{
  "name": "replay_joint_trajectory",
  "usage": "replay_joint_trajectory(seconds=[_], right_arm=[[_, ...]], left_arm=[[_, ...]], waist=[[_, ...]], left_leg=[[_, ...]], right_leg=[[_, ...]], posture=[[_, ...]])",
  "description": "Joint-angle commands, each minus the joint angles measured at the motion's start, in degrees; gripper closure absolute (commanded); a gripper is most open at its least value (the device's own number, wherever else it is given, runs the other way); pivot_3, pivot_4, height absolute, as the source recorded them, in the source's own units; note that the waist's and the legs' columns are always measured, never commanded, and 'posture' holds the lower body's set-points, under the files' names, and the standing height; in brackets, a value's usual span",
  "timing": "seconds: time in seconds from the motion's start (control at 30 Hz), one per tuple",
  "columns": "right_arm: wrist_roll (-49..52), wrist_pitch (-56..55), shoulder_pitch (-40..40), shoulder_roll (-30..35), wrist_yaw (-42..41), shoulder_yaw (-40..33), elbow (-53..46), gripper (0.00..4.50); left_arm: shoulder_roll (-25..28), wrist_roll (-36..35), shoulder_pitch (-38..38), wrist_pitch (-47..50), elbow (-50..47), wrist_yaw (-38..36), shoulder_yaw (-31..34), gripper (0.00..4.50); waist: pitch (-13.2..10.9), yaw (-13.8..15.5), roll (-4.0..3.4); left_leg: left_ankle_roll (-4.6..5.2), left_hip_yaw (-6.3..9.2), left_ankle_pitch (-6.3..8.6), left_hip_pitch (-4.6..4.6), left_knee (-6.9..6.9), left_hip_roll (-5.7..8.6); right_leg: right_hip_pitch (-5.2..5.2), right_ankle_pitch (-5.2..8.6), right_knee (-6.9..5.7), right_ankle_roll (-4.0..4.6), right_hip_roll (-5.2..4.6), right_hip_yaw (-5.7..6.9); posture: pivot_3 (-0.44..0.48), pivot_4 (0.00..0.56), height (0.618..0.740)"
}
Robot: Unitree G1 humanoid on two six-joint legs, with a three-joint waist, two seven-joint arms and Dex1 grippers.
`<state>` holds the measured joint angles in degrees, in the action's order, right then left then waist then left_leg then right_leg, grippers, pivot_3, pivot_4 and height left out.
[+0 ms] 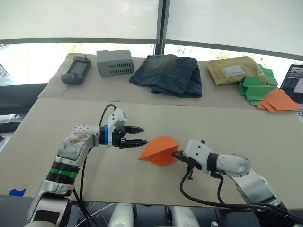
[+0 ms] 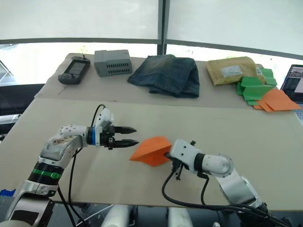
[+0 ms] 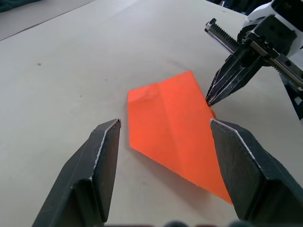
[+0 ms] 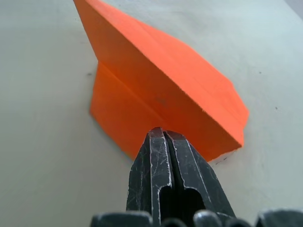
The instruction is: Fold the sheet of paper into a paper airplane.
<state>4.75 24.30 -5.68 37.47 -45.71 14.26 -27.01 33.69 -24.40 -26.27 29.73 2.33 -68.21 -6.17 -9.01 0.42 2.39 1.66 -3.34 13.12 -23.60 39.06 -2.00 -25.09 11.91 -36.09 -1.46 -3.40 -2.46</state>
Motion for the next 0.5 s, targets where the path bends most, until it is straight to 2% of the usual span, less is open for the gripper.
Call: replay_joint_trajectory(seconds=[0.03,0.2,0.37,0.5], right_arm=[[5.4,2.2,-3.0,-1.2,-1.0,-4.0,-2.9,4.47],[9.7,6.6,-12.1,-1.4,-2.7,-5.5,-0.7,4.47],[6.9,7.2,-19.8,-1.6,-4.6,-0.8,7.2,4.47],[5.7,7.7,-21.3,-0.8,-6.1,2.0,10.5,4.47]], left_arm=[[1.0,-1.7,1.6,1.2,-4.0,0.9,2.0,1.31],[1.0,-2.3,3.7,2.2,-6.7,2.1,2.2,1.31],[0.3,-2.4,4.4,2.2,-7.9,3.3,1.5,1.31],[0.4,-2.6,5.1,2.2,-8.9,4.0,1.5,1.31]], waist=[[0.0,-0.3,0.0],[0.0,-0.7,0.0],[0.0,-0.7,0.0],[0.0,-0.7,0.0]], left_leg=[[0.0,0.0,0.0,0.0,0.0,-0.02],[0.0,-0.01,0.0,0.01,0.03,-0.02],[0.0,0.01,0.0,0.05,-0.01,-0.03],[0.0,0.01,0.01,-0.08,-0.07,0.02]], right_leg=[[0.0,0.0,0.0,0.0,0.01,0.0],[0.0,-0.03,0.01,0.03,-0.02,-0.03],[0.02,-0.04,-0.01,0.05,0.01,0.02],[-0.05,-0.23,0.01,-0.01,-0.01,0.01]], posture=[[0.0,0.15,0.722],[0.0,0.15,0.722],[0.0,0.15,0.722],[0.0,0.15,0.722]])
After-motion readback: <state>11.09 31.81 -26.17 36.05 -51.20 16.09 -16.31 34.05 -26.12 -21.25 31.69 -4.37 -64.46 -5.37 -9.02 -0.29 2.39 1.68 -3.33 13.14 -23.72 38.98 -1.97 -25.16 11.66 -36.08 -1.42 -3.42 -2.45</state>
